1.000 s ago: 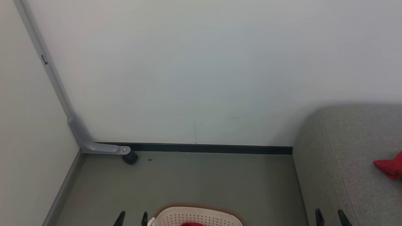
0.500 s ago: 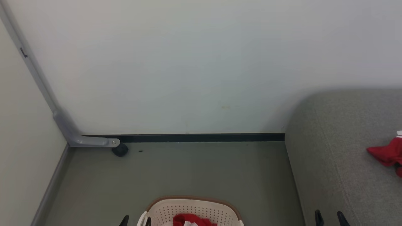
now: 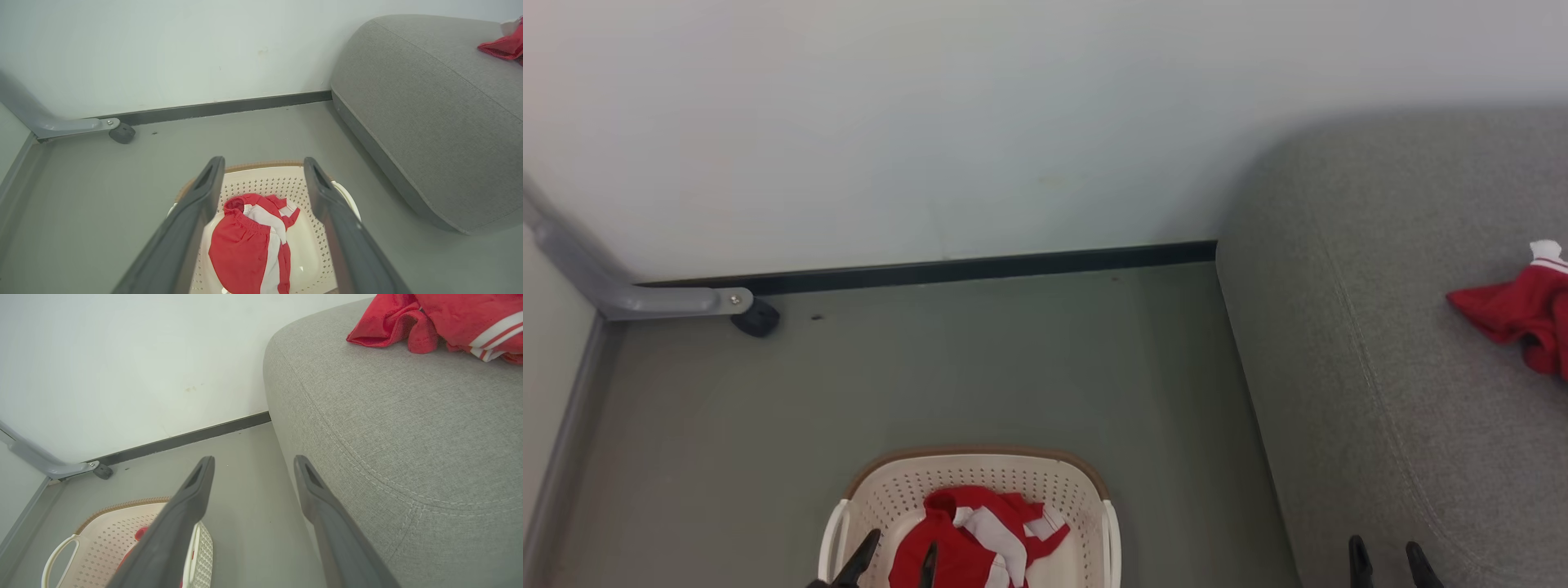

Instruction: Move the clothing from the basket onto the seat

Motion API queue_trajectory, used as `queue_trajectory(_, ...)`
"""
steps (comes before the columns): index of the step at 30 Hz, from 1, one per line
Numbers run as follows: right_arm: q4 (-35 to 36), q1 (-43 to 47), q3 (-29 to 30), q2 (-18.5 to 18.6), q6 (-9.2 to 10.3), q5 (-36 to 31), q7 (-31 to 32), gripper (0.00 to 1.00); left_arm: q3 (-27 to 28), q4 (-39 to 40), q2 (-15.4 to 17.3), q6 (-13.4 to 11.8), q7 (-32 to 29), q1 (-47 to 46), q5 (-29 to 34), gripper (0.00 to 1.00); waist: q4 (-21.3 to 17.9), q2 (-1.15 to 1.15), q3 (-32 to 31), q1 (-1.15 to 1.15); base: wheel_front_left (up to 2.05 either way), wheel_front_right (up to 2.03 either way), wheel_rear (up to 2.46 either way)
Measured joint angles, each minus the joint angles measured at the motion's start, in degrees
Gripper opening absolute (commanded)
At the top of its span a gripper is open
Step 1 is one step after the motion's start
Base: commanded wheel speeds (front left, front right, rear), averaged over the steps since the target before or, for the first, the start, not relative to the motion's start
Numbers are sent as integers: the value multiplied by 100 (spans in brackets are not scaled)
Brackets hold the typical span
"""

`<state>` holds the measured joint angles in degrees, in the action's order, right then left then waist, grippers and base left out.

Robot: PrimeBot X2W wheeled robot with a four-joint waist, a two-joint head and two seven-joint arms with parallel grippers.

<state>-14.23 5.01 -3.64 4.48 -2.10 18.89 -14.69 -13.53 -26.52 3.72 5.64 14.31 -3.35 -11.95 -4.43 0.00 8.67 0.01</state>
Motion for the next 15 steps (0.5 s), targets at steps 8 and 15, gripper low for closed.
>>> queue_trajectory(8, 81, -275, -123, -63, -51, -25, 0, 100, -196, 43, 341, 97, 0, -552, 316, 100, -399, 0, 637, 0, 0, 0, 0)
queue_trajectory(15, 187, -593, -147, -91, -68, -26, 0, 100, -248, -231, 739, 100, 0, -976, 610, 100, -768, 0, 1217, 1, 0, 0, 0)
